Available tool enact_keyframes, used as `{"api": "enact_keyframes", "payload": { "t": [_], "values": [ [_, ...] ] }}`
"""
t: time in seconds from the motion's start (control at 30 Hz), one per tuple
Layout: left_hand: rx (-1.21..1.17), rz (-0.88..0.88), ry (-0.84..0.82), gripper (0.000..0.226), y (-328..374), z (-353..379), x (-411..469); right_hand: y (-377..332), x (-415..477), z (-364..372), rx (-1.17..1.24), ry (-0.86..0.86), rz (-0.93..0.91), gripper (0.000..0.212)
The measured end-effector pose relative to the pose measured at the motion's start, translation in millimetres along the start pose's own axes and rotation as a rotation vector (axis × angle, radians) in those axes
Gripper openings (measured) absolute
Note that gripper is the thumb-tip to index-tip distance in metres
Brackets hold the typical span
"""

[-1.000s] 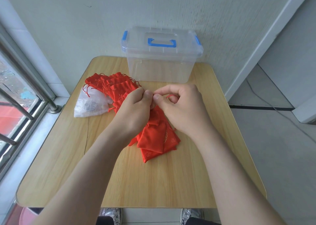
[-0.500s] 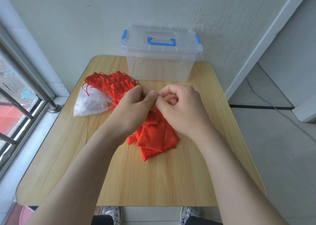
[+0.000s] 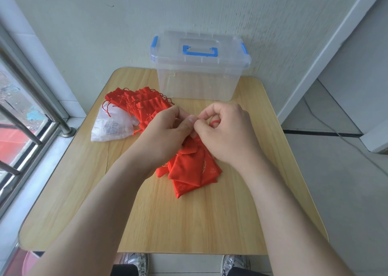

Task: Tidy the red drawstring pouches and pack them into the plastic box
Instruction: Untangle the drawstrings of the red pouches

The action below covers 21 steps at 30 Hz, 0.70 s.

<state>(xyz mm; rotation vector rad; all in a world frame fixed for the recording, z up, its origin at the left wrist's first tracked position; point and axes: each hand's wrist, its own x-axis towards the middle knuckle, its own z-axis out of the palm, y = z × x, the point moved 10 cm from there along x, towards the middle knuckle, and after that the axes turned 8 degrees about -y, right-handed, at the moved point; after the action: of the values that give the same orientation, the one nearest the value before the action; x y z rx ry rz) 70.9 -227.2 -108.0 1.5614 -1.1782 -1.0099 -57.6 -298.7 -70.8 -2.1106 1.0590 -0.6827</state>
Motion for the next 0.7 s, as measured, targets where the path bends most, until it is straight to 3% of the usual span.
{"api": "enact_keyframes", "payload": {
  "t": [0.33, 0.53, 0.7],
  "values": [
    [-0.132, 0.014, 0.049, 0.014, -0.2, -9.9, -2.5, 21.9, 1.2, 7.2, 0.346, -0.054, 0.240, 0.019],
    [0.012, 0.030, 0.024, 0.009, 3.1, -7.5, -3.8, 21.3, 1.3, 6.8, 0.308, -0.036, 0.223, 0.011],
    [0.079, 0.027, 0.062, 0.013, 2.1, -13.2, -5.4, 6.8, 1.0, 2.6, 0.089, -0.087, 0.073, 0.008]
  ]
}}
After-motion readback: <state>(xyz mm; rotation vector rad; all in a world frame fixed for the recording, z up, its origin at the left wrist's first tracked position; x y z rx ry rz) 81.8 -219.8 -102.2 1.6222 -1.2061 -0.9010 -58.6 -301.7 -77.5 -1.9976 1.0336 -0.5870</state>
